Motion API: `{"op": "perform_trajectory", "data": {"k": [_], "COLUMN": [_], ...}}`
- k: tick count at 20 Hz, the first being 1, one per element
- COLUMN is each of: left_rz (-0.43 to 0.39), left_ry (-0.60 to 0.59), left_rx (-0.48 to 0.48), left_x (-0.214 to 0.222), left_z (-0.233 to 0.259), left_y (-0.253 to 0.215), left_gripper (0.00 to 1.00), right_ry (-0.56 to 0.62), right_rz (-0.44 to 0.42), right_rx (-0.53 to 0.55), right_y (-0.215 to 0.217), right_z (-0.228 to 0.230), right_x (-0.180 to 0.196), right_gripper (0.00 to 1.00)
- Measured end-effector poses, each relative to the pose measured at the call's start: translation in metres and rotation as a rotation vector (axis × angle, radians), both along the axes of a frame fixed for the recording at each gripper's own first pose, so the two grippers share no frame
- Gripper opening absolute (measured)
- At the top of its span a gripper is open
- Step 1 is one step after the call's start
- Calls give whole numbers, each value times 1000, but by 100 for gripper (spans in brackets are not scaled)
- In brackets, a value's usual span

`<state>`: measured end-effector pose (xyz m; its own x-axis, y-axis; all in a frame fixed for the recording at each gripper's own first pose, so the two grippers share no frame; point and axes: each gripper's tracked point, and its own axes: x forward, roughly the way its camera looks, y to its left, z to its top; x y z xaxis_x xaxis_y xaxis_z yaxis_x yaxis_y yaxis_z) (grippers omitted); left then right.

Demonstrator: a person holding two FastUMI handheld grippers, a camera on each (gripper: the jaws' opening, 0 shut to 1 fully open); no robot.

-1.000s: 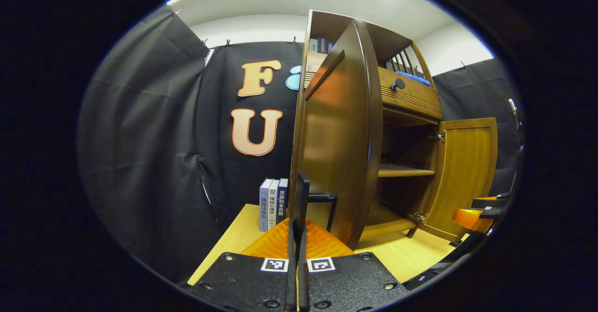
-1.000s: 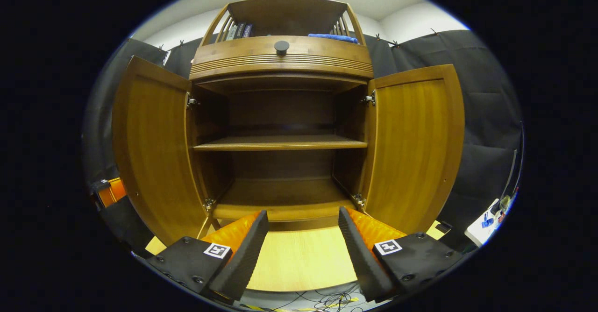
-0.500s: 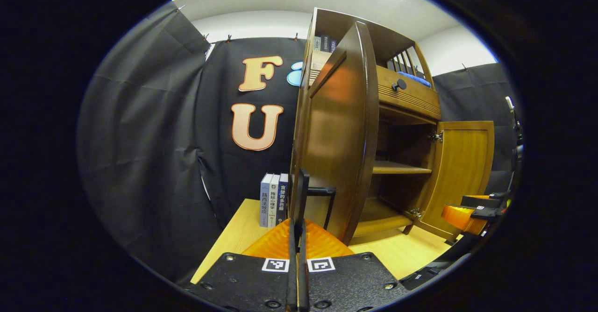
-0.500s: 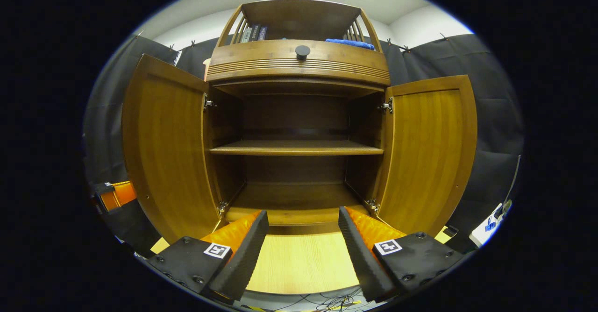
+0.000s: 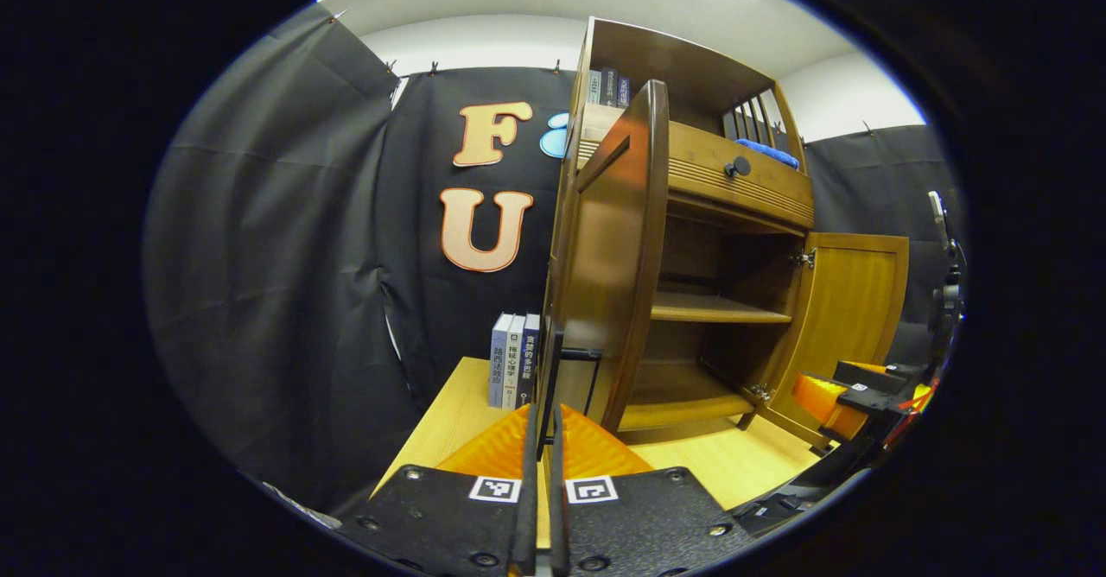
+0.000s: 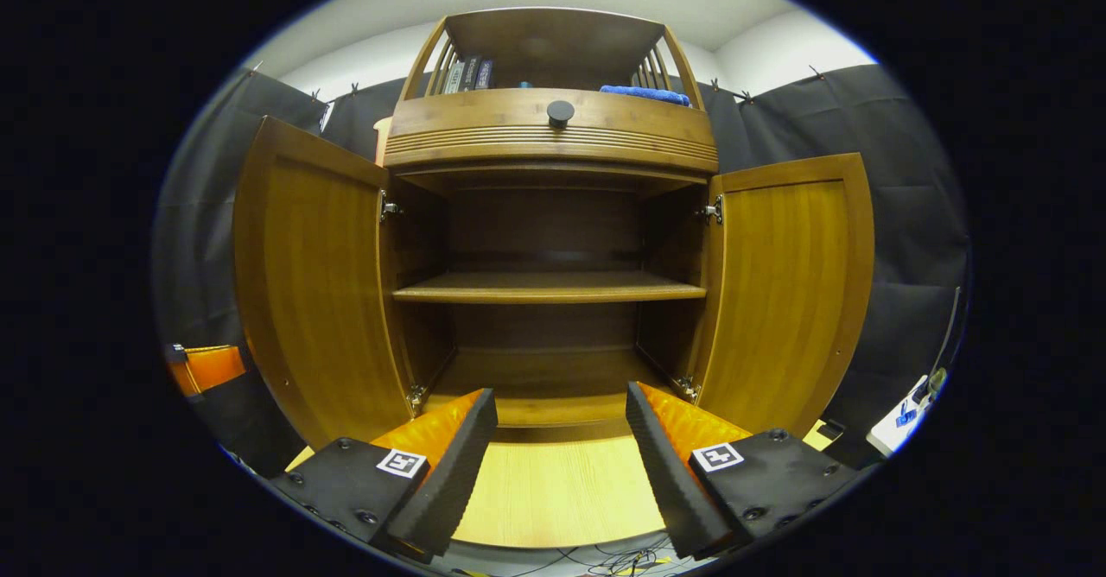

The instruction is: Open the right door of the double-door shoe cabinet with the right hand, and open the left door with the left hand.

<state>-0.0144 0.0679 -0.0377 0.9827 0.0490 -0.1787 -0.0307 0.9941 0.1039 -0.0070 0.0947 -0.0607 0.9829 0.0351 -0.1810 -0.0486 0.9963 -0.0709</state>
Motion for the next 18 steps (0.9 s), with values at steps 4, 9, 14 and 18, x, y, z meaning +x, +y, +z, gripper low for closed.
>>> {"op": "perform_trajectory", "data": {"k": [4, 9, 14, 18], "left_rz": [3, 21, 53, 77], "left_ry": [-34, -53, -77, -87], "left_rx": [36, -23, -33, -39], "left_x": [-11, -21, -25, -24], "left_z": [26, 28, 31, 32], "left_y": [-17, -34, -38, -37], "left_gripper": [38, 77, 87, 90], "right_ry": [-17, -39, -40, -45], "right_rz": [-8, -12, -18, -26], "right_rx": [-9, -6, 6, 11], "right_y": [-4, -11, -19, -25], "right_z": [10, 17, 18, 21], "right_x": [-2, -7, -10, -12], "right_gripper": [91, 91, 91, 91]}}
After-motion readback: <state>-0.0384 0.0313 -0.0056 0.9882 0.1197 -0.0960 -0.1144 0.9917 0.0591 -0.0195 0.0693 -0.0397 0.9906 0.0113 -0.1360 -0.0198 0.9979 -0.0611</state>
